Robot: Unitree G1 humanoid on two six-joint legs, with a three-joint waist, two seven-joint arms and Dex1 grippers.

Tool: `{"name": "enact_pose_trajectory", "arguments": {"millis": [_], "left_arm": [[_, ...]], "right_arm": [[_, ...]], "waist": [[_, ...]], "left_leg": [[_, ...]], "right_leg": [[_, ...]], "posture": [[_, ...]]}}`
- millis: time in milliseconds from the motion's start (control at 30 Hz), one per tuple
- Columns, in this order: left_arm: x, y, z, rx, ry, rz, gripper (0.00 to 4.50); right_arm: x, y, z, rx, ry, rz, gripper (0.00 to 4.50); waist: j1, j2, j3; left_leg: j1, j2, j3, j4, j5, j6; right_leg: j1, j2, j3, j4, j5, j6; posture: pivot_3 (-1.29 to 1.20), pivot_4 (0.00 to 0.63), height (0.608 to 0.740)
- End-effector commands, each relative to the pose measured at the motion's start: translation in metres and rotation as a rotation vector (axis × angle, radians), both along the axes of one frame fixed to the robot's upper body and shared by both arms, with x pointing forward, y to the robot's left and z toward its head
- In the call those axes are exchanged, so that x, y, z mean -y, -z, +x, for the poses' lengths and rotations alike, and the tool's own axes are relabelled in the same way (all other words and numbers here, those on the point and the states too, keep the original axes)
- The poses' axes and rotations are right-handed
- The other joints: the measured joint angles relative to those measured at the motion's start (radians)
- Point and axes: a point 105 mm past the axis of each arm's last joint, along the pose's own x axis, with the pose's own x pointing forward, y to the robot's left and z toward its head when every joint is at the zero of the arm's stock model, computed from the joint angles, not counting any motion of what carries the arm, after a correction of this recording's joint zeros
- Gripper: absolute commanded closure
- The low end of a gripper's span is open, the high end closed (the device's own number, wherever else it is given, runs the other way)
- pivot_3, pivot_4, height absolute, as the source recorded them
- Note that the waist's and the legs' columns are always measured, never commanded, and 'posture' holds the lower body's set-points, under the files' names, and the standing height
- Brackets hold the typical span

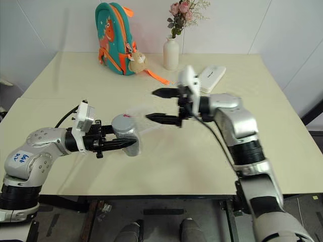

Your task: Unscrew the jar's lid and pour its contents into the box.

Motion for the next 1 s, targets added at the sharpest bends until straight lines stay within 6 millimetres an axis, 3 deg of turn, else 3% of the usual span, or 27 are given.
{"name": "enact_pose_trajectory", "arguments": {"millis": [33, 300, 567, 800, 1000], "left_arm": [[0.0, -0.01, -0.006, 0.055, 0.02, 0.003, 2.58], [0.0, -0.011, -0.004, 0.056, 0.02, 0.005, 2.58], [0.005, -0.011, -0.002, 0.051, 0.04, 0.003, 2.58], [0.007, -0.013, -0.002, 0.057, 0.049, 0.001, 2.58], [0.007, -0.013, -0.002, 0.058, 0.045, -0.003, 2.58]], "right_arm": [[-0.001, -0.018, -0.014, 0.018, -0.079, 0.047, 0.03], [-0.043, -0.026, -0.046, -0.022, -0.237, 0.107, 0.03], [-0.088, -0.016, -0.055, -0.005, -0.267, 0.026, 0.03], [-0.1, -0.015, -0.049, -0.013, -0.223, 0.003, 0.03], [-0.094, -0.018, -0.039, -0.014, -0.177, 0.028, 0.03]], "waist": [[-0.007, 0.0, 0.0], [0.0, 0.0, 0.0], [0.002, 0.0, 0.0], [0.002, 0.0, 0.0], [0.001, 0.0, 0.0]], "left_leg": [[0.001, 0.0, 0.0, -0.001, 0.0, 0.0], [0.001, 0.001, 0.0, 0.0, 0.0, 0.0], [0.0, 0.001, 0.0, 0.001, 0.0, 0.0], [0.0, 0.001, 0.0, 0.001, 0.0, 0.0], [0.0, 0.001, 0.0, 0.001, 0.0, 0.0]], "right_leg": [[0.0, 0.0, 0.0, 0.0, 0.0, 0.0], [0.0, 0.001, 0.0, 0.002, 0.0, -0.001], [0.0, 0.001, 0.0, 0.002, 0.0, -0.001], [0.0, 0.001, 0.0, 0.002, 0.0, -0.001], [0.0, 0.001, 0.0, 0.002, 0.0, -0.001]], "posture": [[0.0, 0.15, 0.74], [0.0, 0.15, 0.74], [0.0, 0.15, 0.74], [0.0, 0.15, 0.74], [0.0, 0.15, 0.74]]}}
